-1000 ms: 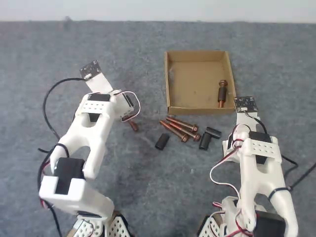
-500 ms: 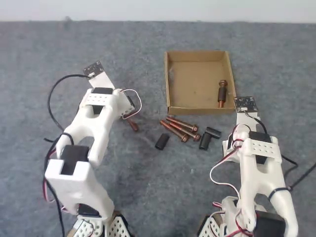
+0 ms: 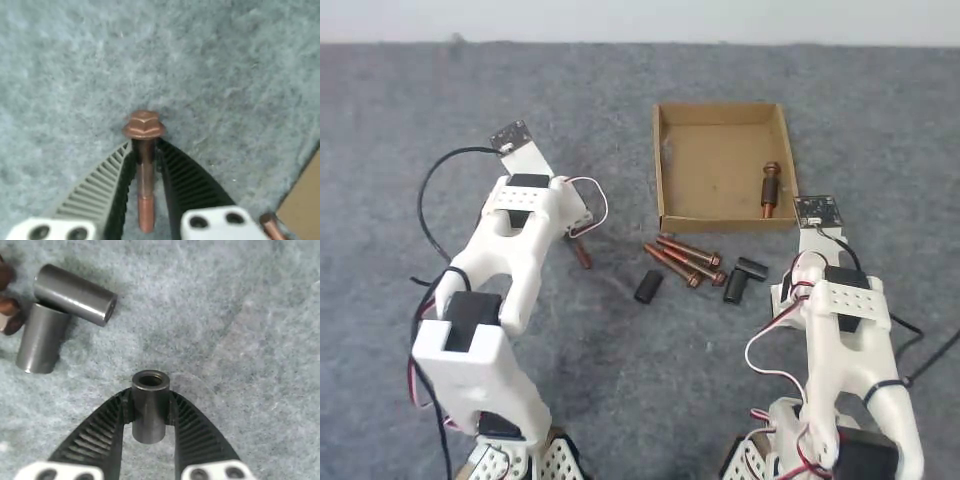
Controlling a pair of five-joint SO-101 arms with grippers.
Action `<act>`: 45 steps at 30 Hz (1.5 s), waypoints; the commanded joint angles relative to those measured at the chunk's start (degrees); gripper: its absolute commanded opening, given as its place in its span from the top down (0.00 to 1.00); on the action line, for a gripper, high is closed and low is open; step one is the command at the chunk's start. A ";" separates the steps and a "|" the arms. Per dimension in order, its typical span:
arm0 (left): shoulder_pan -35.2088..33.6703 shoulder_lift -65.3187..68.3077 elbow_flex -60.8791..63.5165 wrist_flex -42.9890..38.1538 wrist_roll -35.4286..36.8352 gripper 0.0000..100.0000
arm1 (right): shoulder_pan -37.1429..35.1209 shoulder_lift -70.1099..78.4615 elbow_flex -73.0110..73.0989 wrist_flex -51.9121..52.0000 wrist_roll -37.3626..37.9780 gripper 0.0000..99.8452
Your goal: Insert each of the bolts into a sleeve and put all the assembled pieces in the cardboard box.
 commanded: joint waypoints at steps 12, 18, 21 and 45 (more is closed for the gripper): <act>-2.64 -0.35 -4.88 3.69 0.18 0.80 | 0.57 -2.77 -0.35 -0.75 0.35 0.99; -2.37 6.51 -13.05 10.99 -0.53 0.80 | 0.48 -2.77 -0.35 -0.75 0.53 0.99; -1.58 10.37 -17.71 14.59 -4.40 0.80 | 0.48 -2.77 -0.44 -0.75 0.62 0.99; -0.70 12.22 -20.88 13.10 -15.47 0.99 | 0.66 -2.77 -0.44 -0.75 0.26 0.99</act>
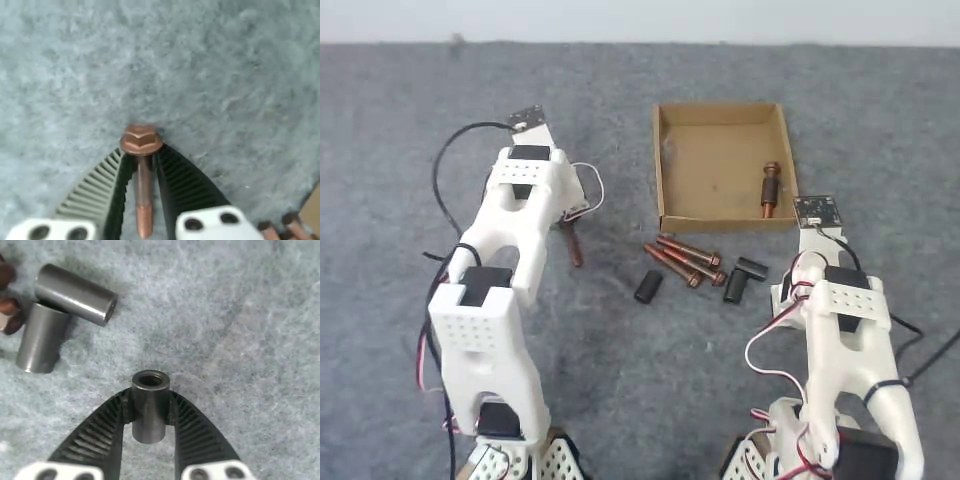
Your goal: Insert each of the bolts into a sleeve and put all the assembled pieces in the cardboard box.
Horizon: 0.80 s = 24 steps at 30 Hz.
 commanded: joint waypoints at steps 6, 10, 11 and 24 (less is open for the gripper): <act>-0.09 -8.44 4.88 -1.05 -13.36 0.99 | 0.22 -2.77 -0.53 -5.93 0.09 0.99; -0.09 -12.84 12.35 -6.86 -17.05 0.99 | 0.22 -3.38 -1.67 -9.54 0.53 0.99; -0.18 -13.98 14.11 -8.35 -17.32 0.99 | 0.22 -3.38 -2.46 -10.15 0.62 0.99; -1.67 -28.57 29.93 -20.31 -17.32 0.99 | 0.22 -2.77 -11.52 -29.85 0.53 0.99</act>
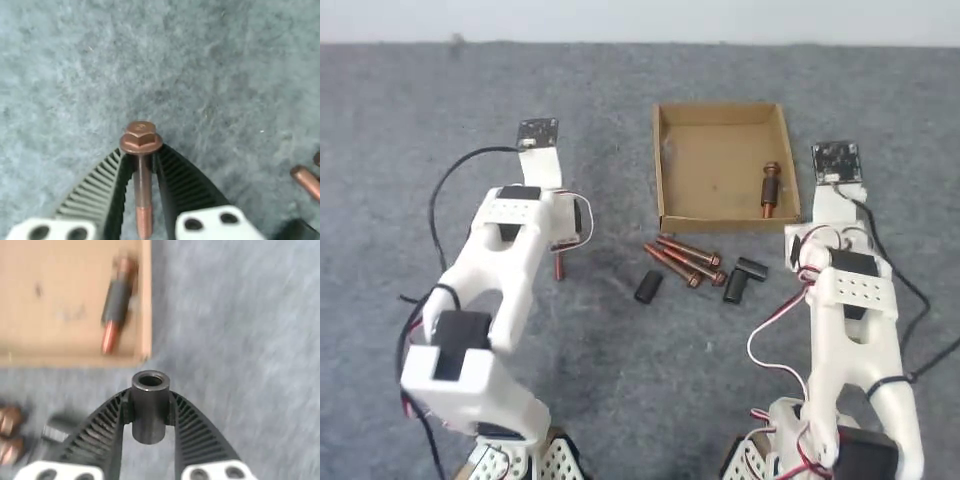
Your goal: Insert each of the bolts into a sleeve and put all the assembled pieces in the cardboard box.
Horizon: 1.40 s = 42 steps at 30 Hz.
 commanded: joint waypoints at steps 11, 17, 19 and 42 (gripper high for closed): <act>-1.93 -6.95 1.19 -4.04 -0.62 0.99 | -9.71 -2.33 -1.76 -33.45 0.35 0.99; -1.93 -6.95 1.19 -4.04 -0.62 0.99 | -17.36 7.60 1.58 -55.34 0.53 0.99; -1.85 -6.95 1.19 -4.04 -0.62 0.99 | -19.56 11.74 1.58 -60.26 0.53 0.99; -1.85 -7.12 2.95 -7.38 -0.62 0.99 | -38.81 25.54 15.03 -91.91 -9.32 0.99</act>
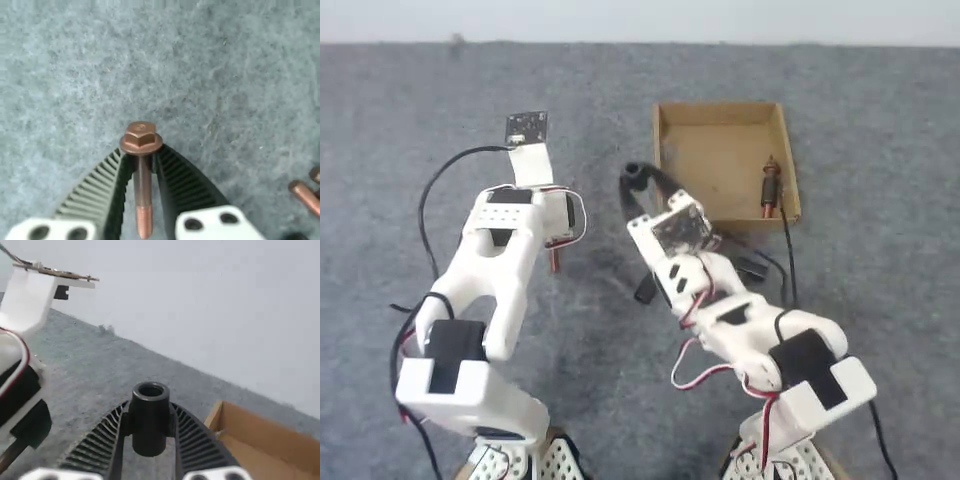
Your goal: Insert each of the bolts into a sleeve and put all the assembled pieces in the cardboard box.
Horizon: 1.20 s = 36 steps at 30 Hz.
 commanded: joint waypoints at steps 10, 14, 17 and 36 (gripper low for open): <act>0.09 -4.31 0.84 -3.60 -0.62 0.99 | -6.02 -19.74 17.23 -1.71 -11.25 0.99; 0.09 -4.31 0.84 -3.60 -0.62 0.99 | -8.84 -23.08 21.80 -1.63 -11.25 0.99; 0.18 -4.31 0.75 -3.69 -0.62 0.99 | -9.01 -24.48 24.53 -1.80 -11.25 0.99; 0.18 -4.31 3.21 -11.60 -0.35 0.99 | -9.36 -26.95 29.89 -0.40 -11.52 0.99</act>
